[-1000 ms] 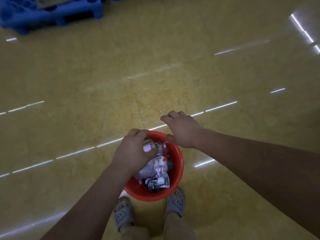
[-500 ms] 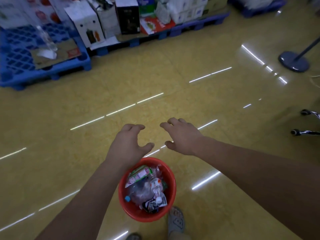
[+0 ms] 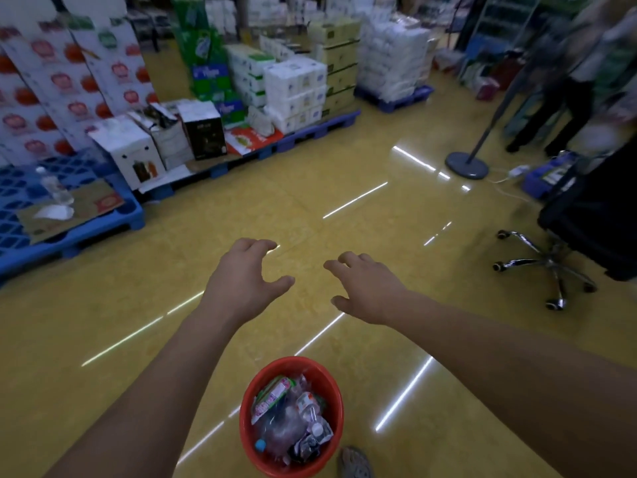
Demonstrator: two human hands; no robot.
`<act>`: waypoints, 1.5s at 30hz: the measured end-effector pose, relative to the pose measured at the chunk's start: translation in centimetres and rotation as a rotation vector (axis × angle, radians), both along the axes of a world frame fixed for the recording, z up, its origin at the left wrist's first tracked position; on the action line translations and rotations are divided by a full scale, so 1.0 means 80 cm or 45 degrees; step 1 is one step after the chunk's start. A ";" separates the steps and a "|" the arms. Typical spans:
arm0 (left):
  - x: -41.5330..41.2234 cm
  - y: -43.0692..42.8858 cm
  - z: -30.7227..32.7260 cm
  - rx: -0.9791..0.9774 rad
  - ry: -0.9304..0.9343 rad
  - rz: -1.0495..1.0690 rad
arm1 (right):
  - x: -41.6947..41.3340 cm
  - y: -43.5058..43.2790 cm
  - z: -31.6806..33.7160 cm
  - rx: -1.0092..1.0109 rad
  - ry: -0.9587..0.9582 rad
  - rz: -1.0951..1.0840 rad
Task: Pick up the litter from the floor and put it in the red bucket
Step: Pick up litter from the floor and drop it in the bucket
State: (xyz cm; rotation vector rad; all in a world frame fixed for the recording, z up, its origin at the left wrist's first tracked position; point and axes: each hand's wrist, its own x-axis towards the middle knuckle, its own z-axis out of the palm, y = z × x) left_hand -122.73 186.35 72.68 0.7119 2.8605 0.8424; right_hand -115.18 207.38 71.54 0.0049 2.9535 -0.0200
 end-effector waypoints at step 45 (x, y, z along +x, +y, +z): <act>0.579 0.177 0.143 -0.082 0.156 -1.351 | 0.814 -0.028 0.122 0.093 0.159 -1.357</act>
